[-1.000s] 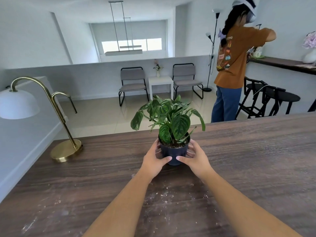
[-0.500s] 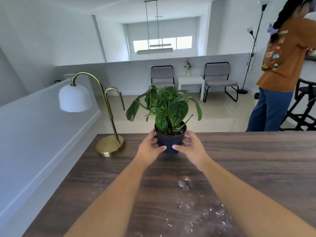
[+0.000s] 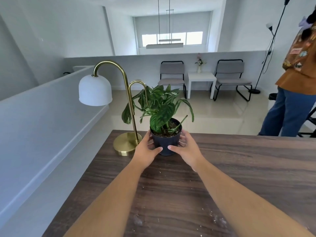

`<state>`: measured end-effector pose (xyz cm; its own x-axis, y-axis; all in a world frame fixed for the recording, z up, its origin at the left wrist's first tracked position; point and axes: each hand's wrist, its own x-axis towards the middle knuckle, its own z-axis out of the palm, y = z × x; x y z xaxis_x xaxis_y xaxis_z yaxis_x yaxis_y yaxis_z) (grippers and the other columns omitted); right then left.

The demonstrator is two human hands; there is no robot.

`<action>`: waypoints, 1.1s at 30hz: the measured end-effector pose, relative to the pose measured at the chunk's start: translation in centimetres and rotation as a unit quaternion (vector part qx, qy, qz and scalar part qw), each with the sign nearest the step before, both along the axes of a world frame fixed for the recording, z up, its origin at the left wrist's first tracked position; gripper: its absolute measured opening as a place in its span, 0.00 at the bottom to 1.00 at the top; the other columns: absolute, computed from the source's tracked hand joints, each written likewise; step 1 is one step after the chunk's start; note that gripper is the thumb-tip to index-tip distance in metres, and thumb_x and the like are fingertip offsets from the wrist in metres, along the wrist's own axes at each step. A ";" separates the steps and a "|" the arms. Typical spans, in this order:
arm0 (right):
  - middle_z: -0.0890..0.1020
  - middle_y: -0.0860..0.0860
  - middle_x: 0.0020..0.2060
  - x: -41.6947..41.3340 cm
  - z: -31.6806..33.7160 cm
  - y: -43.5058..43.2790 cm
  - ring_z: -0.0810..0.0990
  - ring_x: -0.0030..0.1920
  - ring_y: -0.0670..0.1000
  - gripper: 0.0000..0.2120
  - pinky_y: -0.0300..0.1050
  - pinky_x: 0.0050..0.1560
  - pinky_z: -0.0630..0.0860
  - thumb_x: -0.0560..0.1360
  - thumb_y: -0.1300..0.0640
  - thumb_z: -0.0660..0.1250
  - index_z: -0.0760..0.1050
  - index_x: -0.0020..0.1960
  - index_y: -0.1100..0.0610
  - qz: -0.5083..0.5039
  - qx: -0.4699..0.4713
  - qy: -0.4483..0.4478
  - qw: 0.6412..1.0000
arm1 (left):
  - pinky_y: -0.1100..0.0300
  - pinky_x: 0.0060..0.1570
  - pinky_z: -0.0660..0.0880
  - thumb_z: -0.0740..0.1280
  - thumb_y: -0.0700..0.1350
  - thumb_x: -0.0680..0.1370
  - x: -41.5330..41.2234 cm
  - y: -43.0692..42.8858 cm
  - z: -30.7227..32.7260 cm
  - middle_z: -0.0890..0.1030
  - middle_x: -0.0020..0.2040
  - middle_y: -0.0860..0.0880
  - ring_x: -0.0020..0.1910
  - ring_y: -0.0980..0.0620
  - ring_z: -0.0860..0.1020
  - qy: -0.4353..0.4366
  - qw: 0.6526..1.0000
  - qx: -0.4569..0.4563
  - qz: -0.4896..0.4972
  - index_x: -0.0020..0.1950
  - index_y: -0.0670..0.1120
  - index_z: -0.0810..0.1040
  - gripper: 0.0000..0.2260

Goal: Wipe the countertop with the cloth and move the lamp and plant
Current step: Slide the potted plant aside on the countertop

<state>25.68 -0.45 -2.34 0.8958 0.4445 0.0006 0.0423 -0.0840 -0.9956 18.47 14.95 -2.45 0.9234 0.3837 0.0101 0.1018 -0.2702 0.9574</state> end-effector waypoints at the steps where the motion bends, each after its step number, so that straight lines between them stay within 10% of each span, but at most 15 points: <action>1: 0.74 0.53 0.66 -0.1 0.0 0.0 0.72 0.65 0.52 0.38 0.41 0.59 0.70 0.68 0.66 0.75 0.63 0.72 0.51 -0.003 -0.001 0.000 1.000 | 0.50 0.68 0.70 0.70 0.35 0.73 -0.1 0.0 -0.2 0.71 0.70 0.49 0.64 0.51 0.75 -0.002 1.000 0.001 0.002 0.76 0.53 0.57 0.37; 15: 0.71 0.53 0.69 -2.7 2.1 -1.7 0.72 0.66 0.53 0.41 0.46 0.60 0.71 0.70 0.64 0.74 0.57 0.75 0.53 -0.042 -0.045 0.009 0.998 | 0.50 0.67 0.71 0.71 0.41 0.74 -3.1 -0.8 2.1 0.67 0.73 0.48 0.69 0.49 0.71 0.067 0.995 0.069 0.031 0.78 0.51 0.49 0.40; 21: 0.76 0.49 0.63 -8.0 2.1 -3.5 0.73 0.66 0.51 0.25 0.50 0.66 0.72 0.72 0.61 0.72 0.69 0.66 0.52 -0.093 -0.136 -0.121 0.979 | 0.57 0.61 0.72 0.69 0.42 0.76 -9.7 -1.8 4.3 0.68 0.72 0.50 0.68 0.50 0.70 0.080 0.988 0.110 0.074 0.77 0.52 0.56 0.34; 33: 0.75 0.48 0.62 -25.3 1.6 0.6 0.72 0.53 0.44 0.20 0.36 0.54 0.67 0.75 0.52 0.67 0.71 0.66 0.52 0.244 -0.201 -0.241 0.918 | 0.53 0.66 0.69 0.68 0.50 0.75 -31.1 0.4 2.6 0.71 0.68 0.47 0.67 0.46 0.71 0.222 0.901 0.266 0.262 0.70 0.50 0.68 0.24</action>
<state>0.37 0.14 -0.77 0.5282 0.8441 0.0921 0.5998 -0.2941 -0.7441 -12.61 15.31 0.18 0.5757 0.8176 -0.0036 0.6894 -0.4830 0.5398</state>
